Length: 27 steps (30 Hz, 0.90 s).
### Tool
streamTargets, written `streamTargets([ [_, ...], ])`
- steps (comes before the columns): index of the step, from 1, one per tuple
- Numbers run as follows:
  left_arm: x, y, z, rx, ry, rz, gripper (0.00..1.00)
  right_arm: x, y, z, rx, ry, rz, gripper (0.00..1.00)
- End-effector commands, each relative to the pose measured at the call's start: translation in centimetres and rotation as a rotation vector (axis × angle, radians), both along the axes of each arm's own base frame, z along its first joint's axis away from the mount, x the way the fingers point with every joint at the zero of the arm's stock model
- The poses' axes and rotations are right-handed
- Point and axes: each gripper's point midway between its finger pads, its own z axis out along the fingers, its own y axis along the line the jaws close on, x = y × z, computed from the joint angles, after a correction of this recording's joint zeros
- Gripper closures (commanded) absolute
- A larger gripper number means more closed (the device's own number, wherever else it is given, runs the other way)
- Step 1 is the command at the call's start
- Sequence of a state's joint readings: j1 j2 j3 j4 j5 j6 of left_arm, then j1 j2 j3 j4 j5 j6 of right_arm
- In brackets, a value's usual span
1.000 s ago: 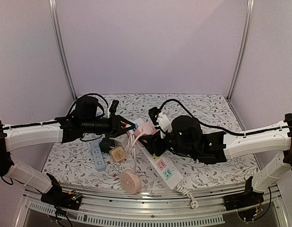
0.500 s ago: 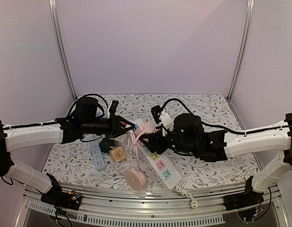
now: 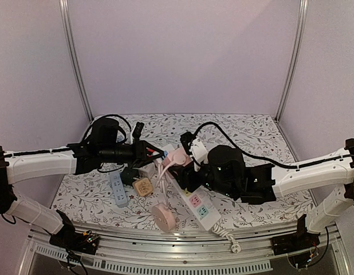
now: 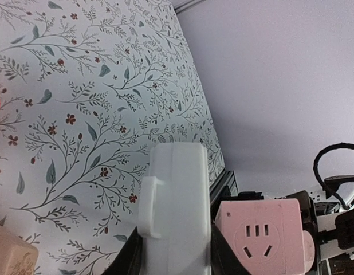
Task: Pull the plug off the socket
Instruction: Remove the plug from the socket.
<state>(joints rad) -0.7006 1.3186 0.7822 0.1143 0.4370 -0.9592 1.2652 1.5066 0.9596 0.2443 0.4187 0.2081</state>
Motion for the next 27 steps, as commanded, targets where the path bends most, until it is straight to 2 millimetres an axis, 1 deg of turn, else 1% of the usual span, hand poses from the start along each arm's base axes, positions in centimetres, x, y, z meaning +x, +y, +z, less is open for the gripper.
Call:
streamTargets([
  [1,0.2,0.9,-1.5,0.030,0.034,0.030,0.95,-0.2,0.3,4.7,0.103,-0.120,-0.057,1.00],
  [4,0.4,1.0,-1.6,0.028,0.037,0.032,0.95,-0.5,0.8,4.2,0.064,-0.138,-0.053,1.00],
  [9,0.4,1.0,-1.4,0.024,0.037,0.031,0.95,-0.5,0.8,4.1,0.062,-0.137,-0.059,1.00],
  [13,0.5,1.2,-1.6,0.026,0.037,0.036,0.95,-0.5,0.5,4.7,0.076,-0.138,-0.064,1.00],
  [16,1.0,1.2,-1.5,0.024,0.030,0.054,0.95,-0.6,0.2,5.4,0.086,-0.137,-0.065,1.00],
  [18,1.8,1.0,-1.1,0.027,0.013,0.065,0.95,-0.6,-0.2,5.7,0.094,-0.128,-0.071,1.00],
  [21,3.5,0.3,-0.6,0.041,-0.031,0.079,0.96,-0.7,-0.8,5.9,0.099,-0.111,-0.081,1.00],
  [23,5.0,-0.6,0.1,0.020,-0.070,0.092,0.97,-0.8,-1.4,6.1,0.114,-0.097,-0.089,1.00],
  [27,8.3,-2.8,1.8,-0.066,-0.121,0.104,0.99,-0.8,-2.5,6.0,0.124,-0.079,-0.109,1.00],
])
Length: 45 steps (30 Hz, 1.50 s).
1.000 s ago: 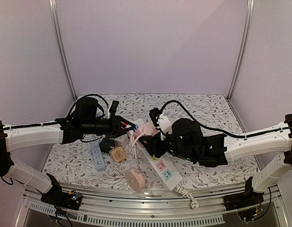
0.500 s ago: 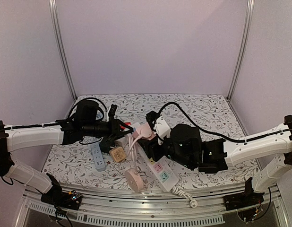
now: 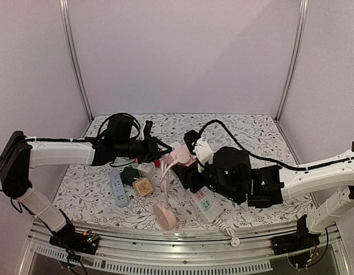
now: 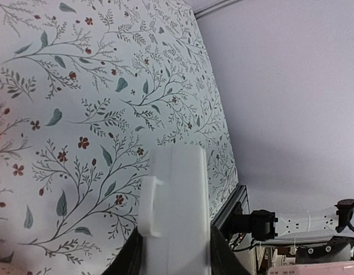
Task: Pull the plug off the socket
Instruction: Remove the plug from the socket, then place the socket at the center of the board.
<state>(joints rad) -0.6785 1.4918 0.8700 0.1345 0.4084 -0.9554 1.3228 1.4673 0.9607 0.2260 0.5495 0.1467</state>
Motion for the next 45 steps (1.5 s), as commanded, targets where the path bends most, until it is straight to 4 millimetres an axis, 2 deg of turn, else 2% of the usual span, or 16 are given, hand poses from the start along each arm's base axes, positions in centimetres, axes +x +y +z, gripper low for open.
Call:
streamTargets([
  [1,5.5,-2.3,5.0,-0.129,-0.178,0.056,0.99,0.1,-1.8,4.4,0.161,0.003,-0.053,1.00],
  [6,9.3,-4.2,5.9,-0.181,-0.211,0.072,0.99,0.0,-2.7,4.4,0.165,0.016,-0.067,1.00],
  [8,10.9,-4.3,5.2,-0.178,-0.222,0.101,1.00,0.0,-3.0,4.3,0.165,0.018,-0.074,1.00],
  [13,14.9,-3.5,1.4,-0.093,-0.241,0.180,1.00,0.1,-3.5,4.4,0.159,0.014,-0.084,1.00],
  [18,17.5,-2.8,-2.9,-0.013,-0.216,0.198,0.98,0.2,-4.1,4.2,0.149,0.016,-0.103,0.99],
  [24,18.3,-2.3,-6.4,0.055,-0.171,0.184,0.87,0.2,-4.8,4.1,0.148,0.018,-0.122,0.98],
  [29,18.2,-1.5,-8.4,0.123,-0.148,0.175,0.68,0.3,-4.7,4.1,0.148,0.020,-0.125,0.96],
  [32,18.1,-1.1,-9.1,0.160,-0.131,0.179,0.49,0.3,-4.7,4.1,0.145,0.019,-0.129,0.96],
  [40,17.5,-0.5,-8.6,0.188,-0.135,0.177,0.32,0.5,-5.3,3.9,0.128,0.018,-0.150,0.95],
  [45,16.6,0.0,-7.2,0.198,-0.154,0.166,0.20,0.7,-5.8,3.4,0.096,0.018,-0.172,0.93],
])
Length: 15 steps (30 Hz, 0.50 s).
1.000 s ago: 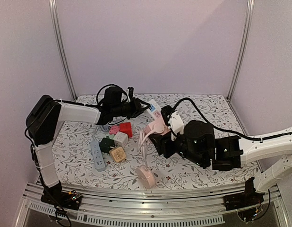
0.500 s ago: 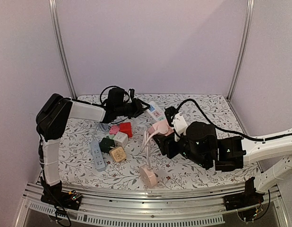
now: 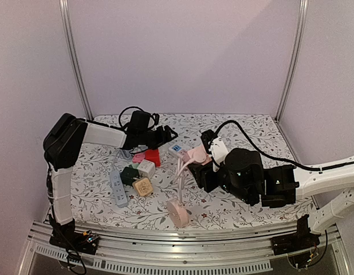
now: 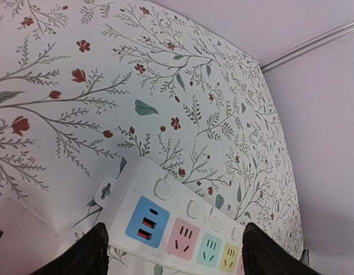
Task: Pull the plug off the socket
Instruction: Place the socket at the center of the board.
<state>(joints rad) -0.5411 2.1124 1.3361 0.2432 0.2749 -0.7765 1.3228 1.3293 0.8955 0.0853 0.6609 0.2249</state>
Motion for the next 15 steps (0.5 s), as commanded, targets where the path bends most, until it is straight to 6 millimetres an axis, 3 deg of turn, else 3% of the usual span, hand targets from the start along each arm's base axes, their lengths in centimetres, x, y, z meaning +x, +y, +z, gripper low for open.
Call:
streamTargets([
  [1,-1.0,1.1,1.8,0.029,-0.021,-0.004,0.19,0.3,-0.9,3.1,0.100,-0.021,-0.050,0.93],
  [8,-3.8,2.8,7.5,0.038,-0.115,-0.004,0.15,0.9,-1.2,1.3,0.055,0.010,-0.011,0.92],
  [15,-10.2,3.8,12.1,0.025,-0.143,-0.075,0.12,1.5,-1.2,0.2,0.020,0.006,0.023,0.93],
])
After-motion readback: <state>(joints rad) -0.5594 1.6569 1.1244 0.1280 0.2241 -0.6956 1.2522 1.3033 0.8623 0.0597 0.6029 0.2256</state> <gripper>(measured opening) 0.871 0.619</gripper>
